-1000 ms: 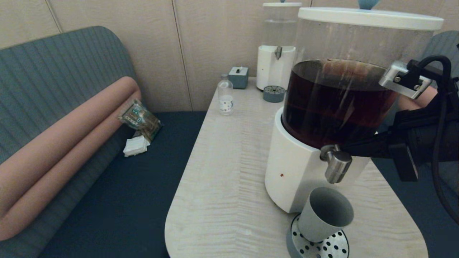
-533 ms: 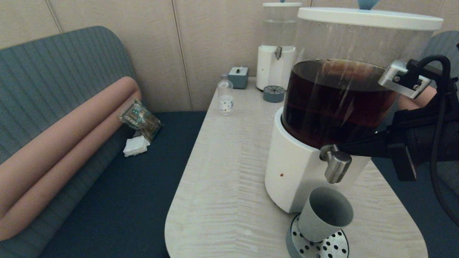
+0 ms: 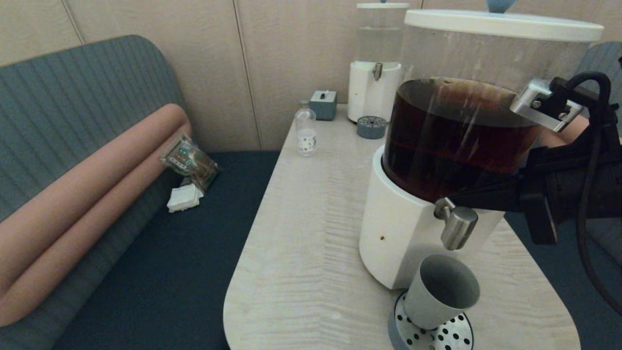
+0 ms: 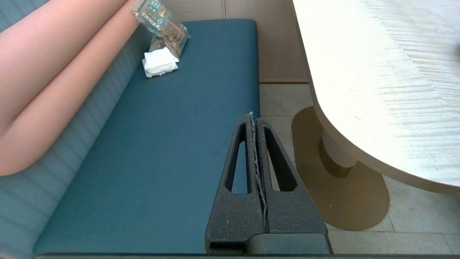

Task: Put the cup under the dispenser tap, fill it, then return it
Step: Turn on the faucet

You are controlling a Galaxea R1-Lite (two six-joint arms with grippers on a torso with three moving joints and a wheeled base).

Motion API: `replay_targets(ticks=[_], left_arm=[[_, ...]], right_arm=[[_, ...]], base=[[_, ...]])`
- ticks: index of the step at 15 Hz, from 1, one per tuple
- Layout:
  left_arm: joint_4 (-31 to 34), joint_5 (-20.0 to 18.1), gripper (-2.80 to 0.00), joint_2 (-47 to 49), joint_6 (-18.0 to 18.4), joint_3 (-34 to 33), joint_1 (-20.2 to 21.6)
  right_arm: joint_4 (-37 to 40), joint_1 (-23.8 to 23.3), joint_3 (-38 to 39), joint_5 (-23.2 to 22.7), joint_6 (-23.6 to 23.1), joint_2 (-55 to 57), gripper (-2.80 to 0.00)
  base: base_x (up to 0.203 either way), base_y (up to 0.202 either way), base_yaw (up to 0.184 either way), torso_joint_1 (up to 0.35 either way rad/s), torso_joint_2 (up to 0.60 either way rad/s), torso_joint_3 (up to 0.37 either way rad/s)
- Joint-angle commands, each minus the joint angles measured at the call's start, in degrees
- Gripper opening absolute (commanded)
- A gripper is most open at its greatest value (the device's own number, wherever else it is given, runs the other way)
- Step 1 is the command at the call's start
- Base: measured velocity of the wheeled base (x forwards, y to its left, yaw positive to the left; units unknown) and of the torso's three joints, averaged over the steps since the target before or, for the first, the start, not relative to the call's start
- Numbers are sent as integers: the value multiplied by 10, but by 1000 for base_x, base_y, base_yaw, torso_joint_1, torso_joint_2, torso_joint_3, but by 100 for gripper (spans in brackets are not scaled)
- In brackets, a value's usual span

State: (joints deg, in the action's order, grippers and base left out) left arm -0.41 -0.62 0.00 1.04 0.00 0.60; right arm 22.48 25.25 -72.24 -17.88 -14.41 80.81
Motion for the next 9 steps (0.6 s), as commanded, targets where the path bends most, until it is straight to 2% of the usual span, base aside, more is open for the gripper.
replay_targets(ticks=[1, 9], left_arm=[[0, 0, -280, 1, 0, 0, 0], [0, 0, -280, 1, 0, 0, 0]], right_arm=[[1, 1, 2, -1, 0, -4, -280], [-12, 15, 6, -5, 1, -6, -280]], base=[[0, 0, 0, 0, 0, 0], [0, 0, 0, 0, 0, 0]])
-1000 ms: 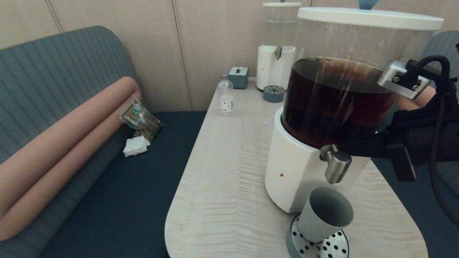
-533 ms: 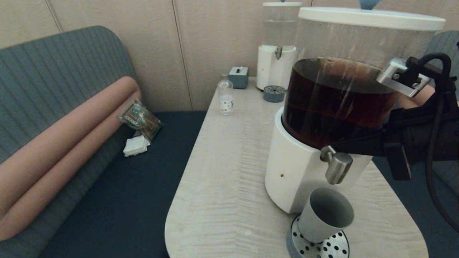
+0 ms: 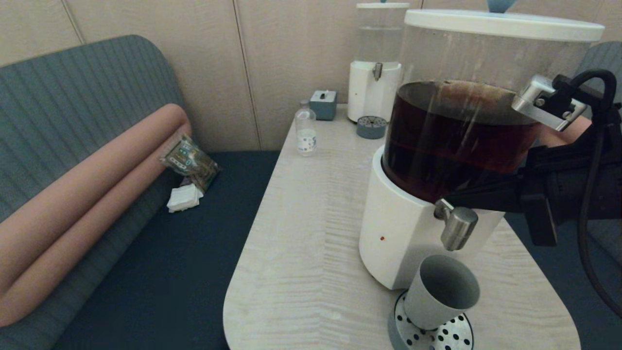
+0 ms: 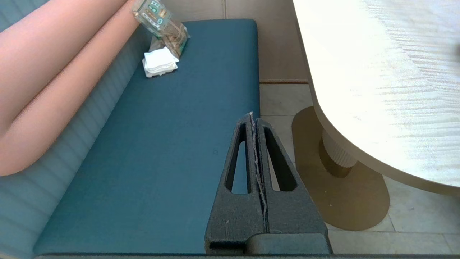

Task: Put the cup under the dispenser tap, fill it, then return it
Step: Turn on the faucet

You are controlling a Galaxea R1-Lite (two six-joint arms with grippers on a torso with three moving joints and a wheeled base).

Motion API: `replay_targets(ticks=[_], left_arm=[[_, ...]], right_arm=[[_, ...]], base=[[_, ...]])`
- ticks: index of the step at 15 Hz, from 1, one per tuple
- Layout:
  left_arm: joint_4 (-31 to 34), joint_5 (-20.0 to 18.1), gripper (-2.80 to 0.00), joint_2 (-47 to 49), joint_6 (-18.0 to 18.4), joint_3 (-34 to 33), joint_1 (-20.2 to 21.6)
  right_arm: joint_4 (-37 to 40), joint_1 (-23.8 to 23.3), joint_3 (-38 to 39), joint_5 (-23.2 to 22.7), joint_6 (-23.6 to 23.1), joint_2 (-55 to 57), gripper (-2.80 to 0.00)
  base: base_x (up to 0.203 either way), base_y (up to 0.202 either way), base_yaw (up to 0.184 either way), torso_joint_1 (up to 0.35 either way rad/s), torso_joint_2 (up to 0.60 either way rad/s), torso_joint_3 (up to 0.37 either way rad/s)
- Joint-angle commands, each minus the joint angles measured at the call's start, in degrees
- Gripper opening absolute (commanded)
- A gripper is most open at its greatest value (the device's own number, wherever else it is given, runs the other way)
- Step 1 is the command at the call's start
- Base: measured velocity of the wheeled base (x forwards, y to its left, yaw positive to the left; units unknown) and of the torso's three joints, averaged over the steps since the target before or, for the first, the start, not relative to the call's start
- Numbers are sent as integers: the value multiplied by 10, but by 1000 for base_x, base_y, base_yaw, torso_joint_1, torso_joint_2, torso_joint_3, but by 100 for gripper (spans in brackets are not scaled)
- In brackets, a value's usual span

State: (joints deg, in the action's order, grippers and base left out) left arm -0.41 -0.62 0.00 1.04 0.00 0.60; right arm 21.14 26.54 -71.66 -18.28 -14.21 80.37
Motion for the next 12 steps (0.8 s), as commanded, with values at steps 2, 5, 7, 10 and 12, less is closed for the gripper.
replay_targets(ticks=[2, 5, 7, 10, 12], left_arm=[[0, 0, -280, 1, 0, 0, 0], [1, 0, -280, 1, 0, 0, 0], [0, 0, -280, 1, 0, 0, 0], [0, 0, -280, 1, 0, 0, 0], [0, 0, -280, 1, 0, 0, 0]], right_arm=[[-1, 3, 2, -5, -1, -1, -280], [-2, 3, 2, -15, -1, -1, -280], [-2, 4, 3, -16, -1, -1, -280], [-2, 4, 3, -16, -2, -2, -280], [-3, 7, 2, -17, -2, -2, -280]], base=[[0, 0, 0, 0, 0, 0], [0, 0, 0, 0, 0, 0], [0, 0, 0, 0, 0, 0], [0, 0, 0, 0, 0, 0], [0, 0, 0, 0, 0, 0]])
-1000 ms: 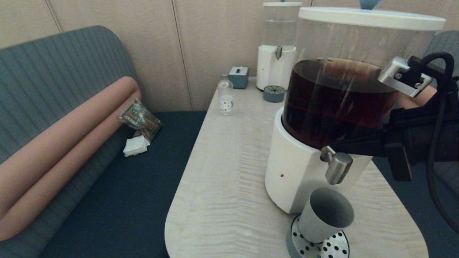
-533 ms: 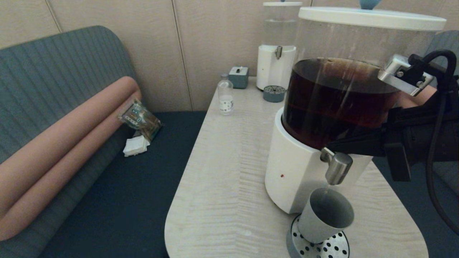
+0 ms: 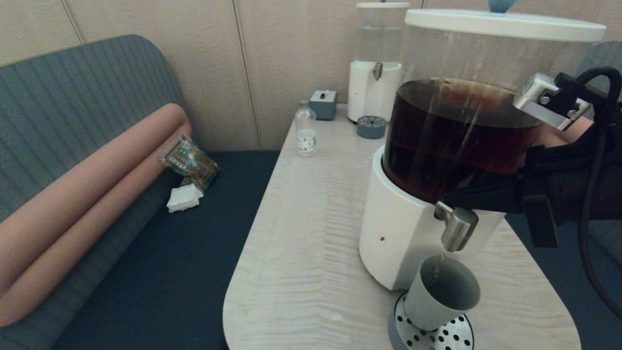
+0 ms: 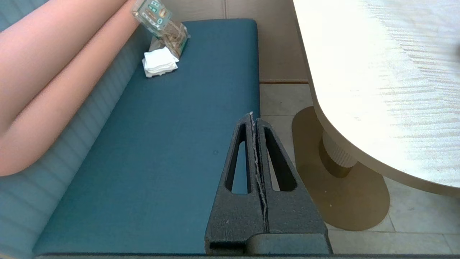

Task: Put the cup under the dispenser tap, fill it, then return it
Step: Turn on the faucet

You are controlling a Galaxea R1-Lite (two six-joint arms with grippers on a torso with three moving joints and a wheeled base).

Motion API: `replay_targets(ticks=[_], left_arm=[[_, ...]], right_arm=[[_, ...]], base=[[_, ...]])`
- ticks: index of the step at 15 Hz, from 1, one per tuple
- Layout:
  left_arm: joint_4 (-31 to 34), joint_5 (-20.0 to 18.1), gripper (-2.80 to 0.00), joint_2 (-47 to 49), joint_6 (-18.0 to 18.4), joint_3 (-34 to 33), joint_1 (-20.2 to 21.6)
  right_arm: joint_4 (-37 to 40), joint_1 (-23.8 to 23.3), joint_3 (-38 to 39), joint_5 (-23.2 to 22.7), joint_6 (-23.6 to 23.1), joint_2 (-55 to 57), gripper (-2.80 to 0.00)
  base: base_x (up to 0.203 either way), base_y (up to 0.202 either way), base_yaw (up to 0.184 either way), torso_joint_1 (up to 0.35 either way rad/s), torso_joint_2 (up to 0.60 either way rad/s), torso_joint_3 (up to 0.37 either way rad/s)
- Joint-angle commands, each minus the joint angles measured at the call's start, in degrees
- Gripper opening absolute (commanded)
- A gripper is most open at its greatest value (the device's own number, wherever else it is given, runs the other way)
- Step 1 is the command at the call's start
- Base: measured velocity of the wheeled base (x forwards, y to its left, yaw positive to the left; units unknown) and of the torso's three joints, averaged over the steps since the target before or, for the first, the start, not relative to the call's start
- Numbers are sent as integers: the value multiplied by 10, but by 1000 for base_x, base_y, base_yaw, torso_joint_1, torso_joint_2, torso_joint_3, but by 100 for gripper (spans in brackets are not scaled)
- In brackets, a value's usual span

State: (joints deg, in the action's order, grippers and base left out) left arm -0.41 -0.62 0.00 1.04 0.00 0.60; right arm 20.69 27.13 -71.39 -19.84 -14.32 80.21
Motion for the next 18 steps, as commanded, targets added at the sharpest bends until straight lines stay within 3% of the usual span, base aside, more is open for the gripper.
replay_targets(ticks=[1, 18], left_arm=[[0, 0, -280, 1, 0, 0, 0], [0, 0, -280, 1, 0, 0, 0]], right_arm=[[2, 2, 0, -1, 0, -1, -280], [-32, 4, 10, 1, 2, -27, -280]], base=[[0, 0, 0, 0, 0, 0], [0, 0, 0, 0, 0, 0]])
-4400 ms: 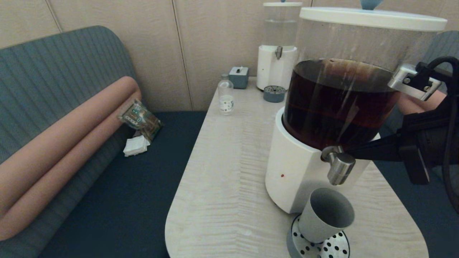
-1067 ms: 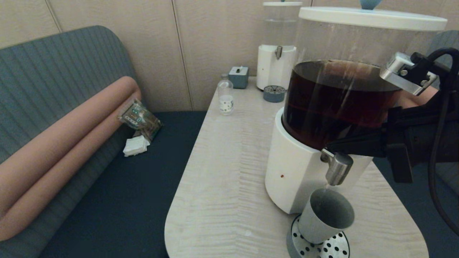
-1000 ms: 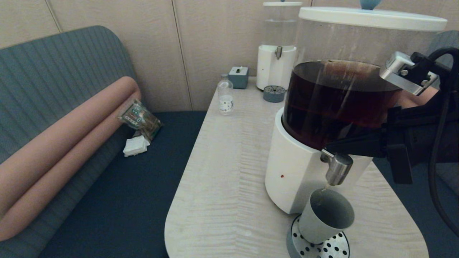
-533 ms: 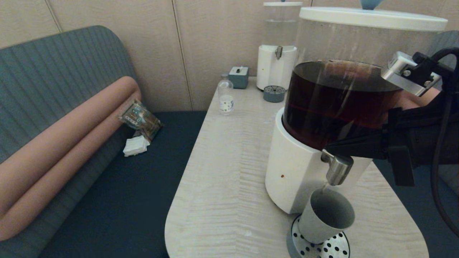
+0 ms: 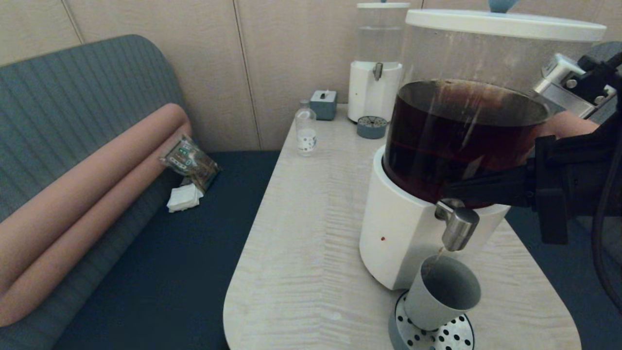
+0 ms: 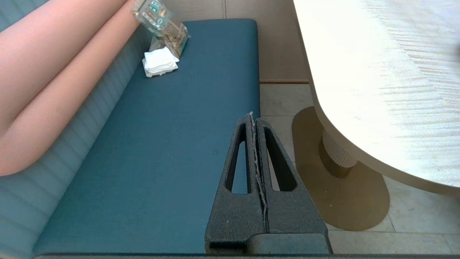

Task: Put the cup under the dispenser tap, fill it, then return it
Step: Turn on the faucet, then turn off the faucet

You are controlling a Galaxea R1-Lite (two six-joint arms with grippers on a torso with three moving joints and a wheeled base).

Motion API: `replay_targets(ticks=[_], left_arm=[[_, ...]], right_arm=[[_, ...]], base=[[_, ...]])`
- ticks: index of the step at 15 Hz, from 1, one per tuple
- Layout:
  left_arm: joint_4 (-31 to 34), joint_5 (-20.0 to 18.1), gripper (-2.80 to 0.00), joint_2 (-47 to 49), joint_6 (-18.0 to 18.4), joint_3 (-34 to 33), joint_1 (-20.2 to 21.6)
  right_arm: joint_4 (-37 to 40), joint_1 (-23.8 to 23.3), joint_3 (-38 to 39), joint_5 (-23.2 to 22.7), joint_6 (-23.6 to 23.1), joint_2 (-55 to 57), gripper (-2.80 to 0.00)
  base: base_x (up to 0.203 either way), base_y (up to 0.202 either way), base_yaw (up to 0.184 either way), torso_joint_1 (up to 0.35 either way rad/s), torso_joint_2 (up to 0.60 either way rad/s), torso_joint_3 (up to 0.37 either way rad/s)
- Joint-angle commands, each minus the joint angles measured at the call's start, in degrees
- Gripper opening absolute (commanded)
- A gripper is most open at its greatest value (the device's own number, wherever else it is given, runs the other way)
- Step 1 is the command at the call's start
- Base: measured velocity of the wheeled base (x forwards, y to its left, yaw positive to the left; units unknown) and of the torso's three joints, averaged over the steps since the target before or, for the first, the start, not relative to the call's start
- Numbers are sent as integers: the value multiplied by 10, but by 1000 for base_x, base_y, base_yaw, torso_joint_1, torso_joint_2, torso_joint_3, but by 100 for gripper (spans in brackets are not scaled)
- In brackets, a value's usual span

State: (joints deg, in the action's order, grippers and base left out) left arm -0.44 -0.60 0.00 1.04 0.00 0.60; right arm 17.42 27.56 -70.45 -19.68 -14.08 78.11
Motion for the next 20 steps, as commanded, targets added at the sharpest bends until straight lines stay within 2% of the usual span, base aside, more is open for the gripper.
replay_targets(ticks=[1, 6, 12, 15, 18, 20], left_arm=[[0, 0, -280, 1, 0, 0, 0], [0, 0, -280, 1, 0, 0, 0], [0, 0, -280, 1, 0, 0, 0], [0, 0, -280, 1, 0, 0, 0], [0, 0, -280, 1, 0, 0, 0], [0, 0, -280, 1, 0, 0, 0]], right_arm=[[-2, -2, 4, -1, -1, -13, -280], [1, -12, 25, 5, -2, -76, -280], [0, -80, 127, 50, -1, -235, -280], [0, -101, 170, 112, 20, -310, -280], [-2, -113, 226, 230, 26, -369, -280], [-2, -115, 242, 264, 28, -410, -280]], base=[[0, 0, 0, 0, 0, 0], [0, 0, 0, 0, 0, 0], [0, 0, 0, 0, 0, 0], [0, 0, 0, 0, 0, 0], [0, 0, 0, 0, 0, 0], [0, 0, 0, 0, 0, 0]])
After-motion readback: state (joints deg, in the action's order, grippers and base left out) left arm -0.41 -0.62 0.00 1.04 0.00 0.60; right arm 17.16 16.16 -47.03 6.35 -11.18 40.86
